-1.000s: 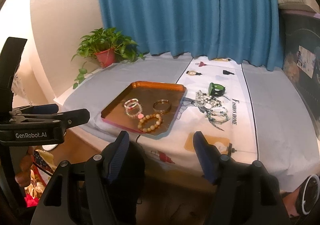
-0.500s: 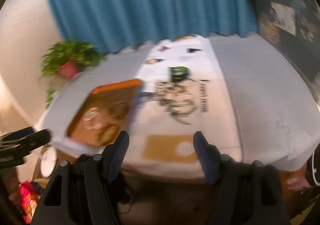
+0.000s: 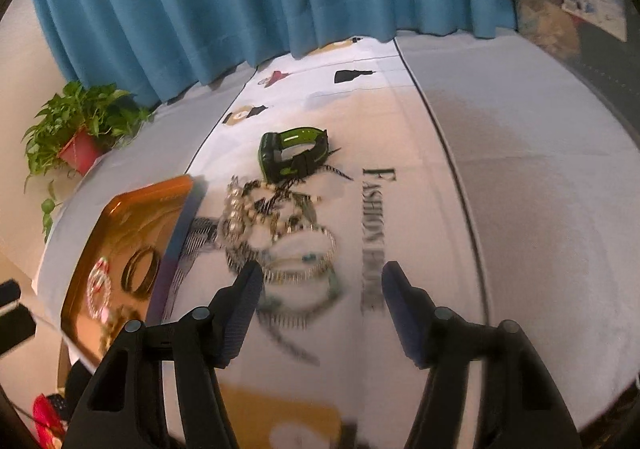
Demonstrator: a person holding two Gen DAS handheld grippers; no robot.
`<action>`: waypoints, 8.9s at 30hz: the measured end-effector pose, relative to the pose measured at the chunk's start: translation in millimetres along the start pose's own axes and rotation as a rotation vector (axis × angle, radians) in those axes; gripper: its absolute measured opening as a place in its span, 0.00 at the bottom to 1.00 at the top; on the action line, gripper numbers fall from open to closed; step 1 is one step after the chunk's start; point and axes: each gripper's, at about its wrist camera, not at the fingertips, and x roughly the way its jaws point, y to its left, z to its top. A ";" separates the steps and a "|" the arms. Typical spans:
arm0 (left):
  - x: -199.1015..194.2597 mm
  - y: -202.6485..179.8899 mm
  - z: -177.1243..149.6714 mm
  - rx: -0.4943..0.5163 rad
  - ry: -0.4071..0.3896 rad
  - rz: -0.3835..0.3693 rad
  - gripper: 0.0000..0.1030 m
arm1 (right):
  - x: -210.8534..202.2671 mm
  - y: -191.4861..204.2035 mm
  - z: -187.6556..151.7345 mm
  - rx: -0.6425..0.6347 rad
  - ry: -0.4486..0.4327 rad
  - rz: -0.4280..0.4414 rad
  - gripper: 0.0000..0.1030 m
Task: Organize jewelry
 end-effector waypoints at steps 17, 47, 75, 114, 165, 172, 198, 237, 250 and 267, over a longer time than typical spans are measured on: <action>63.0 -46.6 65.5 0.027 0.053 -0.137 0.98 | 11.4 -37.8 10.8 -0.026 -0.076 -0.282 0.03; 132.2 -68.4 119.4 0.008 0.189 -0.161 0.08 | 0.6 -111.0 -2.0 0.144 -0.152 -0.194 0.03; -55.0 -51.5 -11.2 0.135 -0.094 -0.177 0.09 | -171.8 -33.3 -39.3 0.009 -0.295 -0.121 0.03; -59.6 74.7 -31.7 -0.009 -0.082 -0.223 0.08 | -157.5 130.5 -37.1 -0.290 -0.214 0.038 0.03; -3.7 73.9 -66.0 -0.049 0.036 -0.071 0.92 | -110.6 138.1 -71.1 -0.227 -0.034 0.029 0.72; -38.6 56.6 -90.4 -0.027 0.007 -0.054 0.92 | -152.1 134.8 -93.3 -0.241 -0.089 0.030 0.73; -87.9 43.9 -107.2 -0.018 -0.062 -0.014 0.92 | -190.8 125.1 -105.4 -0.221 -0.142 0.057 0.74; -4.8 8.7 -48.4 -0.011 0.076 -0.002 0.92 | -99.9 3.9 -69.9 0.009 -0.065 -0.053 0.75; 32.1 -0.2 -6.4 0.000 0.095 0.032 0.92 | 2.7 -6.4 -19.6 -0.049 0.008 -0.057 0.75; 81.2 -58.7 55.1 0.069 0.145 -0.058 0.92 | -1.7 -53.1 -4.8 -0.007 -0.122 -0.244 0.11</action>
